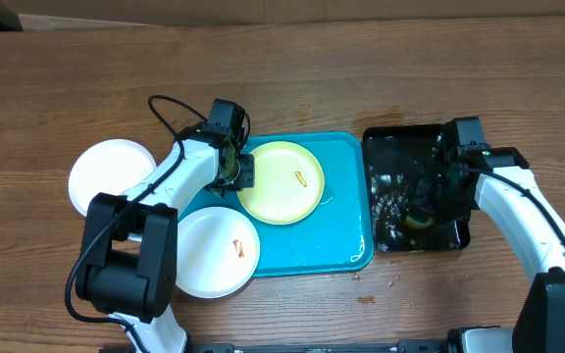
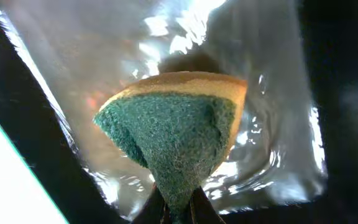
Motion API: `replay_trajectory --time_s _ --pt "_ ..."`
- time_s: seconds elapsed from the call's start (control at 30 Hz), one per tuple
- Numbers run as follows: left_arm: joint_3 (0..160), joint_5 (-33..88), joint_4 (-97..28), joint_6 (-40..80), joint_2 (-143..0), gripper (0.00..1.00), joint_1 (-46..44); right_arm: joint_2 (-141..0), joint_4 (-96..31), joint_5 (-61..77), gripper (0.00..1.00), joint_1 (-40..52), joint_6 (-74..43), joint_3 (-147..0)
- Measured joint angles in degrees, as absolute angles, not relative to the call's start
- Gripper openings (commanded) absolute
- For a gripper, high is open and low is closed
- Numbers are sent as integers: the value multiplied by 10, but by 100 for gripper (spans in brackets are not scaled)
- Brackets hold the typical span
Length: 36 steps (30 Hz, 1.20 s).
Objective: Clean dirty plates on tray and stack at the side
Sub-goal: 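Pick up the sponge from the black tray with the right gripper, then scrub the yellow-rimmed plate with the sponge in the right gripper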
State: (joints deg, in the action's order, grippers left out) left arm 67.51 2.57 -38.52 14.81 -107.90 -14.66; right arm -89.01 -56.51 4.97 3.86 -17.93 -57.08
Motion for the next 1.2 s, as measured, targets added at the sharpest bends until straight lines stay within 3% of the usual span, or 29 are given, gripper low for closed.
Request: replay_trajectory --time_s 0.6,1.2 --pt "672 41 -363 135 -1079 4 -177 -890 -592 34 4 77 -152 -647" --pt "672 43 -361 133 -1079 4 -177 -957 -360 19 4 311 -139 -663"
